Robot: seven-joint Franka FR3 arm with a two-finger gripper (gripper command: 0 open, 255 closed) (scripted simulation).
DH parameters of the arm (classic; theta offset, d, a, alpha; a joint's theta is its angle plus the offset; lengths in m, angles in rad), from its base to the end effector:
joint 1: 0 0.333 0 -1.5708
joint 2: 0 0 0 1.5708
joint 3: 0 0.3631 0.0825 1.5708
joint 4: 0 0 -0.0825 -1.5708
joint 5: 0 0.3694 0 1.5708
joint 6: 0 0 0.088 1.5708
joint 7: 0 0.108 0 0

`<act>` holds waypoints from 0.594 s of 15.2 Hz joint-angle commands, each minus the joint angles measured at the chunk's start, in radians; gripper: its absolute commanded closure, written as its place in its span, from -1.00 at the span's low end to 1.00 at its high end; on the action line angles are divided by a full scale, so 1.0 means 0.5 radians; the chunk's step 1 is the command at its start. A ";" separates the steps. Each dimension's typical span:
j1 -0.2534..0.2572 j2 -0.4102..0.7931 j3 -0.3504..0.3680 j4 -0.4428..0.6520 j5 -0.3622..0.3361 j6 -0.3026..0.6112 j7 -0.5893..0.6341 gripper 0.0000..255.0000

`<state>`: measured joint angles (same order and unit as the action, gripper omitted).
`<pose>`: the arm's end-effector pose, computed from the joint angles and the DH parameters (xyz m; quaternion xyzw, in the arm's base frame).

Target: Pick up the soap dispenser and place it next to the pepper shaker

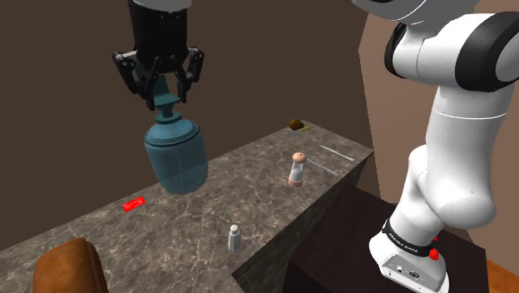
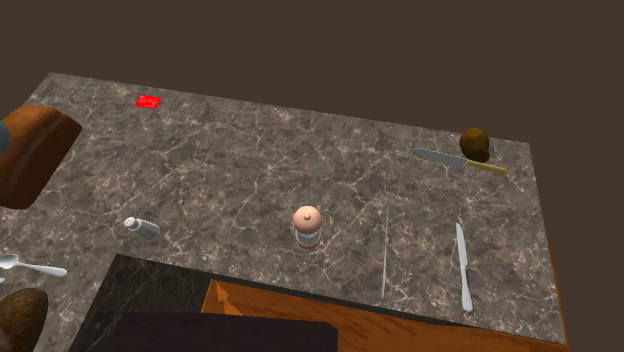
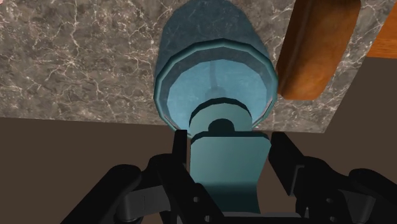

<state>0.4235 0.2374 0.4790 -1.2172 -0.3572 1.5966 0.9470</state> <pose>0.4476 0.4286 0.7132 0.9880 -0.0425 0.1481 0.0101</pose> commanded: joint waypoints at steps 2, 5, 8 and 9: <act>0.185 0.239 0.031 0.334 -0.147 -0.150 0.117 1.00; 0.362 0.445 0.024 0.620 -0.258 -0.262 0.184 1.00; 0.297 0.367 0.035 0.409 -0.218 -0.133 0.215 1.00; 0.280 0.345 0.038 0.348 -0.207 -0.094 0.224 1.00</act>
<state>0.5697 0.4162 0.4971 -1.0193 -0.4638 1.5308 1.0543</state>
